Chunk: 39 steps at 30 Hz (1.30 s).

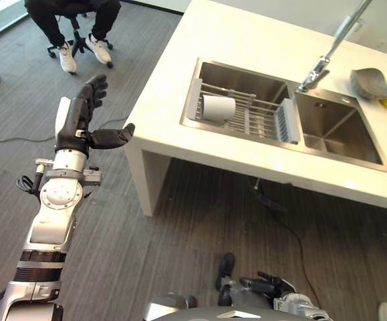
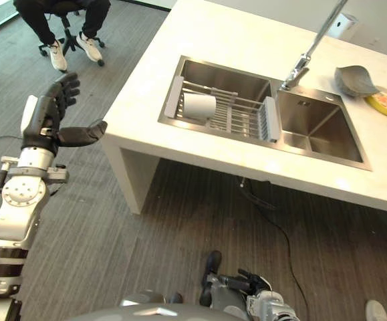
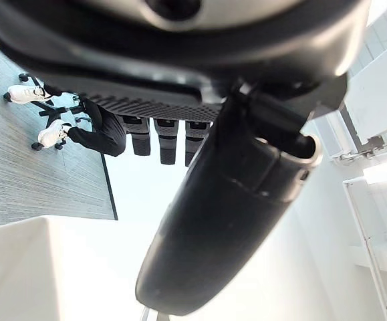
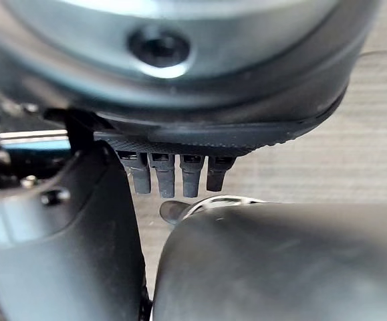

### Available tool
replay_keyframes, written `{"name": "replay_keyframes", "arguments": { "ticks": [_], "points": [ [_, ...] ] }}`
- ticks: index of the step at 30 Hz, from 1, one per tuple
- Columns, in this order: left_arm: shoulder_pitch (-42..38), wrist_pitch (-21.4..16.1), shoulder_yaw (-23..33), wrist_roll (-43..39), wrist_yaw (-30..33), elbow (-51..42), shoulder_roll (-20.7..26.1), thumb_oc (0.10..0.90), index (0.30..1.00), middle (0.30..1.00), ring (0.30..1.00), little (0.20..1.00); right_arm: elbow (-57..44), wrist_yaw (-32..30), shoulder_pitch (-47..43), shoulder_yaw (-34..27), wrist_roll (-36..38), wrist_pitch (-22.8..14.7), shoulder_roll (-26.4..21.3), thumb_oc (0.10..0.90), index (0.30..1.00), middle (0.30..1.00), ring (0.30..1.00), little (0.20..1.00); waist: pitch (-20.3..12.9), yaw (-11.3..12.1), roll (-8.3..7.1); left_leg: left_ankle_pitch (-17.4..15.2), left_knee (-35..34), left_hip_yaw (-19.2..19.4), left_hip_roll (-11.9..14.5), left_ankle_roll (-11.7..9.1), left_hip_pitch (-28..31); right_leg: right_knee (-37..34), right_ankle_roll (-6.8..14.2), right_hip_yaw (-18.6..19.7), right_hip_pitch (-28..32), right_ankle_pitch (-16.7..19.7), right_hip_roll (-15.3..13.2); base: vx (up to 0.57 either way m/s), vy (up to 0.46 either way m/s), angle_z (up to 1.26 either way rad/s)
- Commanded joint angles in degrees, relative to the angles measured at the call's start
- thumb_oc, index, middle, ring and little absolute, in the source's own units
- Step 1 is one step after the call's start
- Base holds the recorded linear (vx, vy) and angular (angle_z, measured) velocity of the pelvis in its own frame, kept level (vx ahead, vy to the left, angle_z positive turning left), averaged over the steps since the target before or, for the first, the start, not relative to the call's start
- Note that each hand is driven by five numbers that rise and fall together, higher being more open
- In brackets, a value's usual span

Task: Place the dishes in the dishwasher.

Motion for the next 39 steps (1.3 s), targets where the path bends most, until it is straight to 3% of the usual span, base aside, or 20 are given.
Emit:
{"name": "replay_keyframes", "arguments": {
  "ticks": [1, 4, 5, 8, 12, 15, 18, 19, 20, 22, 25, 26, 28, 33, 36, 39],
  "points": [
    [-5.48, -5.56, -2.89, 1.63, -1.63, -8.29, 3.02, 0.8, 0.9, 0.9, 0.9, 0.9, 4.47, -0.99, 2.81, 1.74, -0.31, 1.07, -1.15, 0.8, 0.9, 0.9, 0.9, 0.9, -3.08, 0.71, -3.01, -4.26, -4.03, -0.33, 9.09, -3.92, 0.43, -0.78, 7.38, 2.5, 3.89, 2.31, -7.54, 0.36, -0.149, 0.95],
    [-5.56, -5.1, -5.07, 1.94, -3.17, -7.75, 2.82, 0.8, 0.9, 0.9, 0.9, 0.9, 5.35, -0.97, 3.86, 1.8, -0.3, 1.11, -1.75, 0.8, 0.9, 0.9, 0.9, 0.9, -4.61, -0.63, -1.65, -5.46, -1.78, -1.22, 13.29, -6.08, 1.47, 0.8, 6.29, -0.79, 5.25, -0.87, -5.9, 0.36, -0.181, 0.42],
    [-5.65, -5.16, -5.16, 1.95, -3.17, -7.64, 2.8, 0.8, 0.9, 0.9, 0.9, 0.9, 5.37, -0.95, 3.89, 1.76, -0.3, 1.09, -1.76, 0.8, 0.9, 0.9, 0.9, 0.9, -4.71, -0.94, -1.55, -5.59, -1.6, -1.59, 13.46, -6.2, 1.25, 0.83, 6.21, -1.21, 5.29, -0.99, -5.87, 0.21, -0.203, 0.31],
    [-5.64, -4.63, -7.05, 2.54, -4.51, -7.33, 3.13, 0.8, 0.9, 0.9, 0.9, 0.9, 5.25, -1.24, 3.7, 3.5, -1.13, 1.0, -1.99, 0.8, 0.9, 0.9, 0.9, 0.9, -5.31, -0.6, -1.12, -3.11, 4.37, -1.43, 16.42, -8.37, -0.13, 0.67, 4.82, -3.6, 7.75, -3.21, -4.26, 0.24, -0.228, -0.05],
    [-6.27, -4.02, -8.63, 2.78, -4.57, -6.72, 2.91, 0.8, 0.9, 0.9, 0.9, 0.9, 2.8, -2.54, 1.69, 5.03, -0.24, 0.24, -2.97, 0.8, 0.9, 0.9, 0.9, 0.9, -3.11, 0.93, -1.61, 1.91, 15.99, -2.52, 15.2, -8.69, -6.2, -2.35, 2.87, -4.09, 11.93, -4.71, -2.91, 0.16, -0.199, -0.27],
    [-6.54, -3.88, -8.81, 2.93, -4.26, -6.64, 2.2, 0.8, 0.9, 0.9, 0.9, 0.9, 2.28, -3.16, 0.39, 5.31, 0.25, 0.13, -3.35, 0.8, 0.9, 0.9, 0.9, 0.9, -2.6, 1.79, -1.93, 0.64, 13.96, -2.26, 13.83, -8.05, -8.09, -3.76, 2.81, -4.15, 12.81, -5.1, -3.34, 0.07, -0.049, -0.12],
    [-6.11, -4.29, -8.41, 3.34, -4.27, -6.72, 1.97, 0.8, 0.9, 0.9, 0.9, 0.9, 2.17, -3.24, -0.82, 5.72, 0.48, -0.16, -3.22, 0.8, 0.9, 0.9, 0.9, 0.9, -2.04, 3.41, -2.94, -3.04, 10.37, -2.13, 7.78, -6.92, -11.74, -6.04, 2.99, -3.57, 14.15, -4.77, -4.21, 0.05, -0.02, 0.04],
    [-6.21, -4.38, -8.36, 3.25, -4.32, -6.73, 2.04, 0.8, 0.9, 0.9, 0.9, 0.9, 2.14, -3.32, -1.09, 5.91, 0.45, -0.36, -3.13, 0.8, 0.9, 0.9, 0.9, 0.9, -1.68, 3.72, -2.99, -2.99, 9.79, -0.35, 6.02, -6.68, -13.19, -6.62, 3.06, -4.13, 14.57, -4.53, -4.28, -0.03, 0.036, -0.31],
    [-6.27, -4.57, -8.38, 3.49, -4.15, -6.55, 1.9, 0.8, 0.9, 0.9, 0.9, 0.9, 2.1, -3.21, -1.31, 6.31, 0.24, -0.58, -2.77, 0.8, 0.9, 0.9, 0.9, 0.9, -1.45, 4.06, -2.59, -2.73, 8.55, 4.92, 5.61, -6.11, -13.4, -7.28, 3.27, -4.21, 14.98, -4.33, -3.92, -0.05, 0.036, -0.33],
    [-6.98, -4.66, -8.67, 3.58, -4.82, -5.2, 2.37, 0.8, 0.9, 0.9, 0.9, 0.9, 2.75, -2.02, -1.81, 4.9, 0.62, 0.11, -5.56, 0.8, 0.9, 0.9, 0.9, 0.9, -1.88, 4.29, -2.54, -2.54, 7.9, 6.12, 5.72, -6.09, -13.37, -7.52, 3.33, -4.43, 15.68, -4.49, -3.72, 0.0, 0.06, -0.33],
    [-7.12, -4.65, -8.95, 4.05, -4.98, -5.2, 2.36, 0.8, 0.9, 0.9, 0.9, 0.9, 3.37, -2.32, -2.37, 4.31, 0.4, 0.08, -5.7, 0.8, 0.9, 0.9, 0.9, 0.9, -2.23, 4.69, -2.17, -2.34, 5.29, 5.41, 5.59, -5.55, -11.63, -7.11, 3.33, -4.44, 16.02, -4.64, -3.46, 0.04, 0.04, -0.24],
    [-7.38, -4.5, -10.02, 3.95, -5.45, -5.01, 2.4, 0.8, 0.9, 0.9, 0.9, 0.9, 4.42, -1.98, -2.19, 3.32, 0.98, 0.24, -5.78, 0.8, 0.9, 0.9, 0.9, 0.9, -3.04, 4.52, -1.74, -1.09, 0.73, 5.92, 6.75, -5.23, -9.0, -5.62, 3.61, -5.3, 16.09, -5.25, -3.63, 0.03, 0.146, -0.14],
    [-7.9, -4.4, -10.47, 3.78, -4.97, -3.28, 2.55, 0.8, 0.9, 0.9, 0.9, 0.9, 5.21, -1.3, -2.4, 3.2, 0.23, 0.99, -6.11, 0.8, 0.9, 0.9, 0.9, 0.9, -3.16, 3.9, -1.16, -0.47, -1.91, 5.15, 6.75, -4.08, -6.65, -0.28, 4.02, -4.64, 13.78, -5.68, -4.23, 0.0, 0.146, -0.06],
    [-7.96, -4.13, -10.51, 3.67, -5.05, -2.6, 2.59, 0.8, 0.9, 0.9, 0.9, 0.9, 6.86, -0.72, -1.99, 2.35, -0.11, 1.58, -6.65, 0.8, 0.9, 0.9, 0.9, 0.9, -3.2, 4.55, -1.23, -0.55, -3.14, 6.09, 6.99, -3.25, -4.9, 1.38, 4.52, -5.26, 13.12, -5.93, -4.73, -0.02, 0.039, -0.31],
    [-7.39, -3.88, -10.31, 3.89, -5.75, -2.87, 3.07, 0.8, 0.9, 0.9, 0.9, 0.9, 8.49, -0.22, -2.31, 0.32, -0.47, 2.21, -7.93, 0.8, 0.9, 0.9, 0.9, 0.9, -2.73, 5.7, -0.31, -0.77, -3.66, 7.74, 8.32, -2.43, -3.82, 10.49, 7.08, -9.27, 10.72, -6.4, -7.68, -0.03, 0.037, -0.32],
    [-7.43, -3.93, -10.87, 3.58, -5.9, -2.92, 3.15, 0.8, 0.9, 0.9, 0.9, 0.9, 9.12, -0.07, -2.68, -0.39, 0.02, 2.23, -8.28, 0.8, 0.9, 0.9, 0.9, 0.9, -2.11, 5.96, -0.24, -0.7, -3.84, 7.68, 8.59, -2.31, -3.36, 13.87, 8.35, -8.62, 10.17, -5.57, -9.0, -0.01, -0.034, -0.19]
  ]
}}
